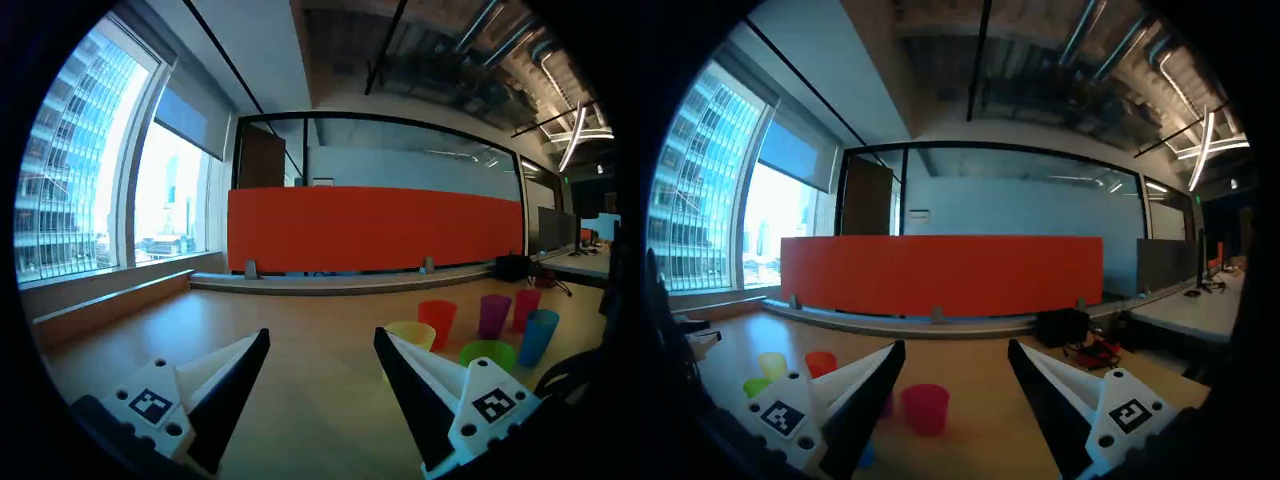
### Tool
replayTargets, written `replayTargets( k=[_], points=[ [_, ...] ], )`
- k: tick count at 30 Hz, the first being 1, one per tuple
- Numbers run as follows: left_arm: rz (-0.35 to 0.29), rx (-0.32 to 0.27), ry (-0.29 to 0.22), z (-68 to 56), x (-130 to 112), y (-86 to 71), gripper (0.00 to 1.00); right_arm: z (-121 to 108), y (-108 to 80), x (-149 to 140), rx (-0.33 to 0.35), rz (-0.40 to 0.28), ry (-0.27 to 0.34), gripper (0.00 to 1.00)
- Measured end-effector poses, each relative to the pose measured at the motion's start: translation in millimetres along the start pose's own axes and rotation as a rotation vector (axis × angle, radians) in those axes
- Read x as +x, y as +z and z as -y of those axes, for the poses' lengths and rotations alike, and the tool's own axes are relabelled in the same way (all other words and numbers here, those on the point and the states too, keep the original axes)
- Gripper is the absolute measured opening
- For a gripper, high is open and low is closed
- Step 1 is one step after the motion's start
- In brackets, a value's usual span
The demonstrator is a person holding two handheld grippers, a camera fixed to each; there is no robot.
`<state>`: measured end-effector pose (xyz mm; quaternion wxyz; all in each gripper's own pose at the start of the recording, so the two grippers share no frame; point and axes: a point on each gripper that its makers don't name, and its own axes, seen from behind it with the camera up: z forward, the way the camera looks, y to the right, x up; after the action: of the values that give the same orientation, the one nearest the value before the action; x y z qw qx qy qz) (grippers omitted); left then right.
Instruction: Pour water
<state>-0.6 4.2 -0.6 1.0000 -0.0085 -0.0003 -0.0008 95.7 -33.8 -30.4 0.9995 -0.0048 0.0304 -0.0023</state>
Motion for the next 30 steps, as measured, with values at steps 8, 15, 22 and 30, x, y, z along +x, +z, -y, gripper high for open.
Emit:
replayTargets(
  k=[8, 15, 22, 30],
  points=[
    [0.000, -0.001, 0.000, -0.2, 0.5, 1.1, 0.97, -0.9, -1.4, -1.7, -0.003, 0.001, -0.001, 0.99],
    [0.000, -0.001, 0.004, -1.9, -0.7, 0.1, 0.97, -2.7, -2.7, -1.4, -0.007, -0.002, -0.004, 0.99],
    [0.001, -0.002, 0.004, -2.0, -0.5, 0.5, 0.97, -3.9, -4.0, -0.2, -0.006, -0.005, -0.008, 0.99],
    [0.000, -0.002, 0.004, -1.8, -0.7, 0.7, 0.97, -8.1, -3.0, -2.5, -0.010, -0.015, -0.020, 0.99]
  ],
)
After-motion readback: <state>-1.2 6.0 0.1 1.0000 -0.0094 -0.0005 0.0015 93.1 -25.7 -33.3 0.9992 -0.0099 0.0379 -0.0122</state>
